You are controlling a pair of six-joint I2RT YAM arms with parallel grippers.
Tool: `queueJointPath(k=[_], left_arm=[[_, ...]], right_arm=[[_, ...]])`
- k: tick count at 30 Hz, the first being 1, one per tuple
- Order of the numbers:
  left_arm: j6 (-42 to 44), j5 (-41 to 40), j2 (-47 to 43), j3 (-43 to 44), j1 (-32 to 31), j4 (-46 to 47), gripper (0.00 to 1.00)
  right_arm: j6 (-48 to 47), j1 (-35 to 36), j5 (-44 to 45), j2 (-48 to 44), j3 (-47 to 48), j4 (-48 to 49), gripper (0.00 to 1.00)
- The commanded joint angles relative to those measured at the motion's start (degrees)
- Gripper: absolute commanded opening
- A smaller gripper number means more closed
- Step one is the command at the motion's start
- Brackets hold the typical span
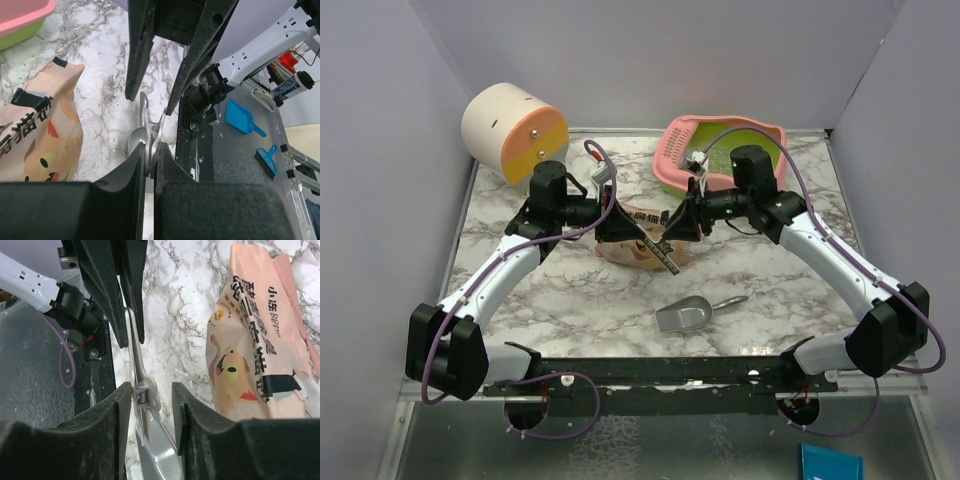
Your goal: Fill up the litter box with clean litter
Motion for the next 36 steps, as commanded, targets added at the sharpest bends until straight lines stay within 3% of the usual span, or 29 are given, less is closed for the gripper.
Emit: queueJointPath(k=[1,8,11,15,20,24,26,29,34,36], left_arm=[[0.3,3.8,-1.4,-0.7,0.0,2.8,0.0],[-0.9,4.4,-2.0,0.3,0.3,4.0,0.0],[-1.8,4.5,-1.7,0.7,0.3,5.1,0.0],[-3.4,4.6,-1.8,0.5,0.3,7.5,0.0],[-3.9,4.6,-2.1,0.4,0.2,8.3,0.0],[-3.5,4.4,-2.2,0.2,0.2,7.8,0.0],[-1.8,3.5,-2.4,0.3,0.3,5.9,0.0],[4.5,-3.8,-2.9,1.6,0.3,-1.4,0.25],[13.9,-26.0,-4.3,4.6,0.3,-10.4,0.42],[15.9,-36.3,-4.3,5.7,0.3,-12.2,0.53]], right_arm=[[-2.0,0.3,-2.4,-2.3,-1.7,0.8,0.4],[-3.6,0.3,-6.5,-2.6,-2.5,-0.1,0.47],[-2.6,0.3,-7.2,-3.5,-3.8,1.6,0.61],[-2.2,0.3,-8.0,-3.0,-4.4,2.9,0.61],[-1.7,0.3,-8.7,-1.4,-4.1,3.5,0.45],[-0.5,0.3,-7.7,-1.0,-4.0,4.8,0.02],[0.8,0.3,-5.6,-1.1,-4.2,5.5,0.01],[1.0,0.3,-2.5,-1.4,-3.8,5.1,0.01],[-0.2,0.3,12.2,-0.9,0.1,-0.3,0.01],[-2.5,0.3,20.6,-0.4,2.3,-2.8,0.01]])
